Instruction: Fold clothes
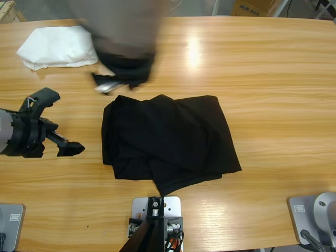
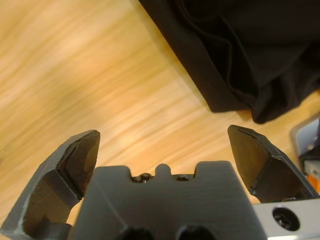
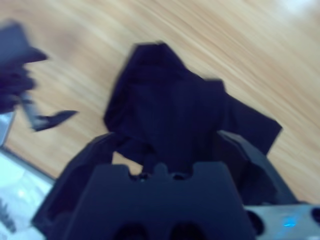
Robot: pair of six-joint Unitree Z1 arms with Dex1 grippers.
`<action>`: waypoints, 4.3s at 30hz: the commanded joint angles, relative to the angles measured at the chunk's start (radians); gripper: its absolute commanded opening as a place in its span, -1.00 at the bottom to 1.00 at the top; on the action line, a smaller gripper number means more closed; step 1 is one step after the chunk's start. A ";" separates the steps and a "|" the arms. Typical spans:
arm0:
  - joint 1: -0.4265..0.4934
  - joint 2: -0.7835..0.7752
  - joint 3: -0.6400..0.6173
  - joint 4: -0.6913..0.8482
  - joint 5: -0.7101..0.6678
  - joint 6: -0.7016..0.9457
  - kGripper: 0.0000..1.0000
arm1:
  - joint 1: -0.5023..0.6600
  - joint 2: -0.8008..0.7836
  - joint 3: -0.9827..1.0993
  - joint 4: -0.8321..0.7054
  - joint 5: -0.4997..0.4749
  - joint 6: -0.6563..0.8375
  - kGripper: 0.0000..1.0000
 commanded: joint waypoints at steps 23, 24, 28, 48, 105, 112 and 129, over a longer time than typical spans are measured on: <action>0.231 0.551 -0.481 -0.053 -0.592 0.426 0.31 | -0.403 -0.621 1.072 -0.586 0.189 -0.014 0.06; 0.226 0.551 -0.486 -0.047 -0.603 0.428 0.25 | -0.403 -0.620 1.079 -0.593 0.189 -0.014 0.06; 0.225 0.564 -0.470 -0.046 -0.611 0.447 0.25 | -0.403 -0.624 1.092 -0.600 0.190 -0.014 0.06; 0.201 0.580 -0.445 -0.002 -0.528 0.501 -0.95 | -0.412 -0.640 1.137 -0.610 0.187 -0.012 0.05; -0.003 0.187 -0.079 0.068 -0.513 0.235 1.00 | -0.412 -0.589 1.288 -0.713 0.250 -0.006 0.07; 0.256 0.090 -0.099 -0.007 -0.323 0.146 0.78 | -0.412 -0.584 1.298 -0.729 0.262 -0.006 0.07; 0.259 0.449 -0.271 -0.162 -0.651 -0.006 -0.20 | -0.412 -0.523 1.322 -0.789 0.263 -0.006 0.07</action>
